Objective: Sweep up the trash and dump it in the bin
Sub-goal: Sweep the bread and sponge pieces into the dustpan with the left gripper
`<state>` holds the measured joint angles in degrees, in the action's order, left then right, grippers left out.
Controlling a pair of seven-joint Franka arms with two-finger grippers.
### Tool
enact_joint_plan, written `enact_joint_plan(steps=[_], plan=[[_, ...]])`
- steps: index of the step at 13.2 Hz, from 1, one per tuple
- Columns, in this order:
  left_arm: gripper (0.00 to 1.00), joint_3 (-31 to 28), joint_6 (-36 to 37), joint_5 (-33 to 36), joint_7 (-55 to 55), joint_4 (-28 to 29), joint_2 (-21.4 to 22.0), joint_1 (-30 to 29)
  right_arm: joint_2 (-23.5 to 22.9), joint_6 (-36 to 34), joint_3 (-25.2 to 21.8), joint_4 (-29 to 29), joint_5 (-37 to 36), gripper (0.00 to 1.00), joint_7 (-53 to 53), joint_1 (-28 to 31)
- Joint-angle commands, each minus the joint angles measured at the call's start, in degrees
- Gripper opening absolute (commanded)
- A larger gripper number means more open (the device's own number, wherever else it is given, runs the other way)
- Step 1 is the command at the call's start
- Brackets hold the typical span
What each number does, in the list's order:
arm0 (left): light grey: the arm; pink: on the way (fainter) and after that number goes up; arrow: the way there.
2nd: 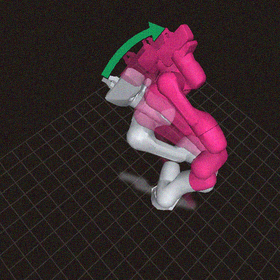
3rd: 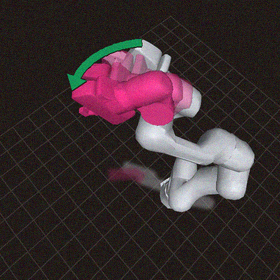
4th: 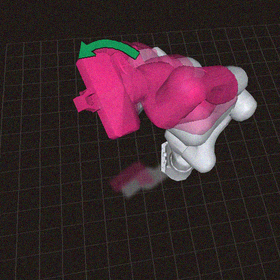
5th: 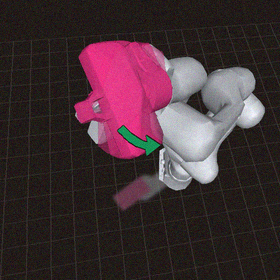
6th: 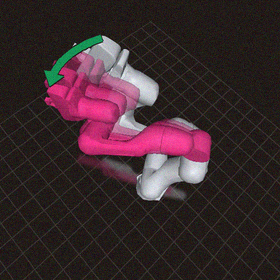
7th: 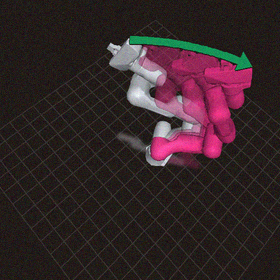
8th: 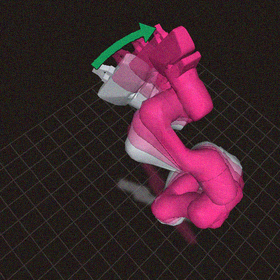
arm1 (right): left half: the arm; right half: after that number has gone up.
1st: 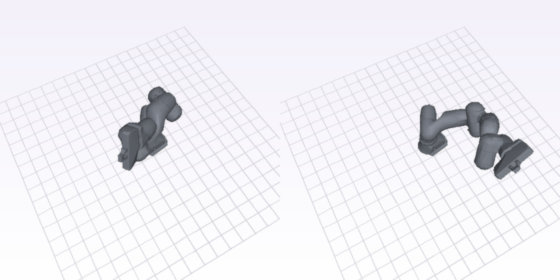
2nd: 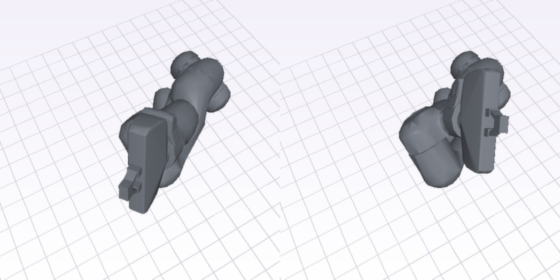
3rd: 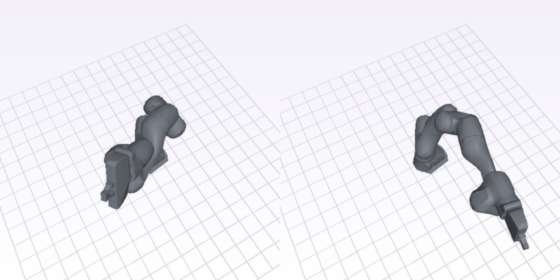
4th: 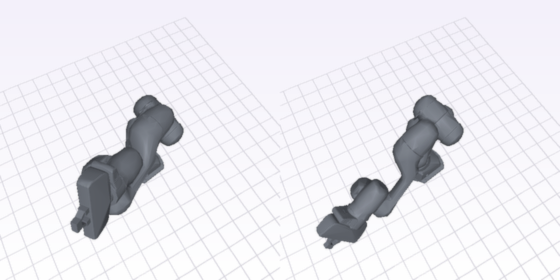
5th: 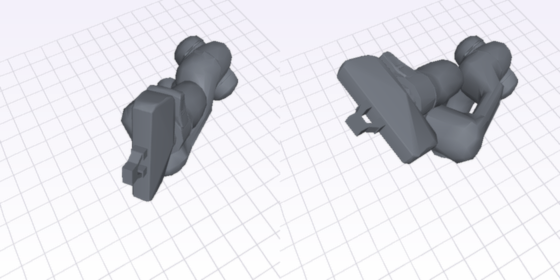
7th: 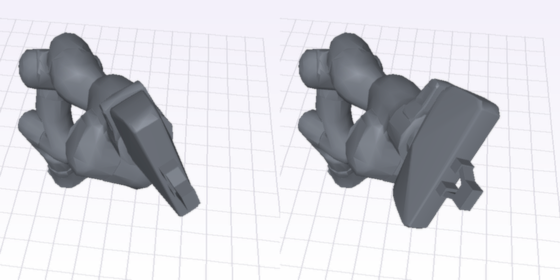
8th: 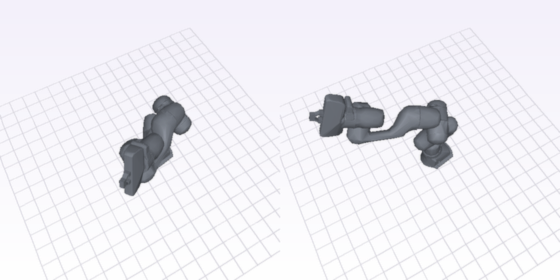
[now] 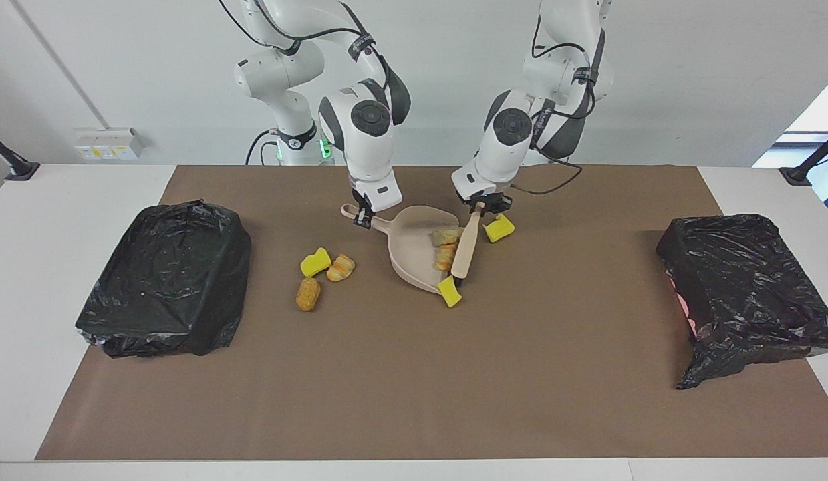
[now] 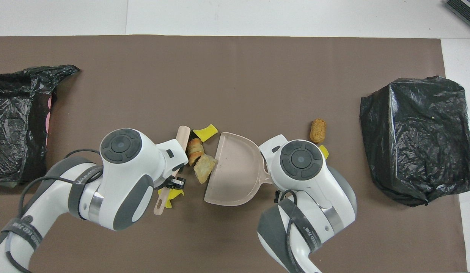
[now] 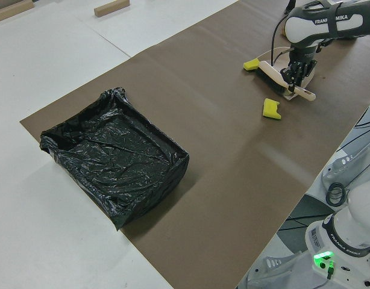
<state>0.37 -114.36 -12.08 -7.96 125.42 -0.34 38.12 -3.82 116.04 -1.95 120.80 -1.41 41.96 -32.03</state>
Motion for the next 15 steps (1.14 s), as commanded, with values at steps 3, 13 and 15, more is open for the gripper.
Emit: enact_joint_plan(steps=[3, 13, 15], plan=[[0.00, -1.2, 10.3, -2.2, -4.8, -1.7, 4.8, 1.7, 0.5, 1.2, 0.1, 0.7, 1.0, 0.00, 0.9, 0.2], [0.00, -1.4, 19.3, 2.0, -37.7, 8.1, 16.4, -3.8, -1.7, 4.6, 0.1, 2.1, 1.0, 0.00, 0.8, -0.1], [0.00, -1.3, 18.5, 3.4, -42.2, 12.6, 19.7, -6.4, -1.9, 4.6, 0.1, 2.1, 1.0, 0.00, 0.8, -0.1]])
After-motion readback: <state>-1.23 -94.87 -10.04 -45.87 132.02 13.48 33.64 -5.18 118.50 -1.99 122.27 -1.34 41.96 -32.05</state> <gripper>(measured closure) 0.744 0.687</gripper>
